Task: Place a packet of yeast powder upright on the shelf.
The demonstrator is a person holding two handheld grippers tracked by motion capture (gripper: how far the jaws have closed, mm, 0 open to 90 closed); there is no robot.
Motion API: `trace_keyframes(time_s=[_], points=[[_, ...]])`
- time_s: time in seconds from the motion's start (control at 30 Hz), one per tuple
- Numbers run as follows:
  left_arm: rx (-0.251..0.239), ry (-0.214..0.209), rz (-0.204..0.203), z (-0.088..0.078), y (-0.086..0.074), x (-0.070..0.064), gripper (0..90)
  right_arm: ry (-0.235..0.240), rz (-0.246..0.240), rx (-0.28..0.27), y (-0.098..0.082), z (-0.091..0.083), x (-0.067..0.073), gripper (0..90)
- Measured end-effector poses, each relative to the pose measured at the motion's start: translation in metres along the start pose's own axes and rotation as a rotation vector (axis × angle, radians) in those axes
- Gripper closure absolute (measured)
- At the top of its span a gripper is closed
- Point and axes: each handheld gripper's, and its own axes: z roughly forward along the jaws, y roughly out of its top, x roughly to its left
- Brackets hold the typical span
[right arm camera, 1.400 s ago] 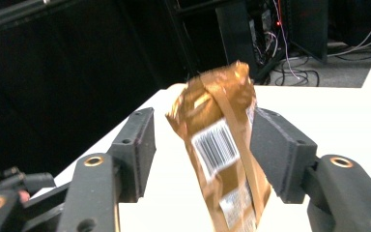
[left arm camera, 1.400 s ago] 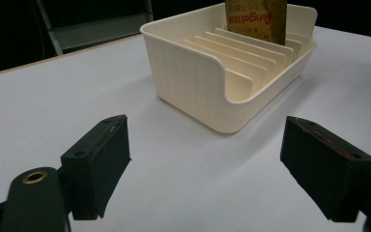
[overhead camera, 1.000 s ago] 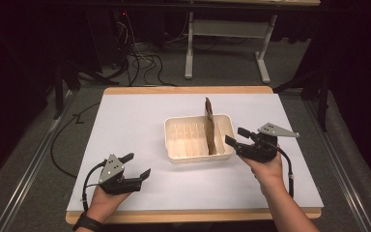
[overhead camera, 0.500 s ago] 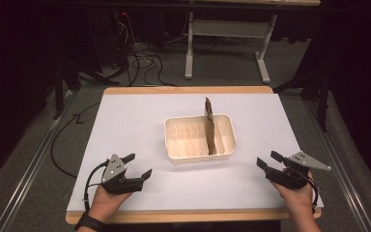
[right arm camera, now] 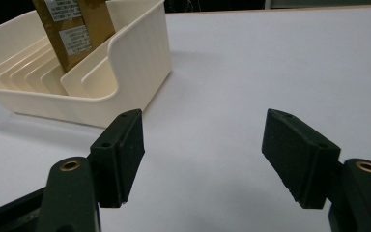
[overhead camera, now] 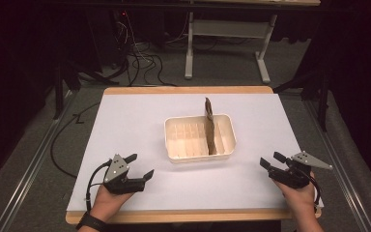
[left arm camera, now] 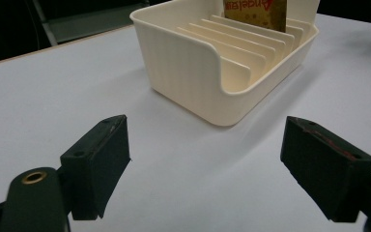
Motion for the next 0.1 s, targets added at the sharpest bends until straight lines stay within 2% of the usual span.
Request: trace_keyframes(time_s=[0.1], points=[[-0.004, -0.001, 0.003, -0.0015, 0.0007, -0.0005, 18.0, -0.002, 0.001, -0.001, 0.0000, 0.0007, 0.0007, 31.4]])
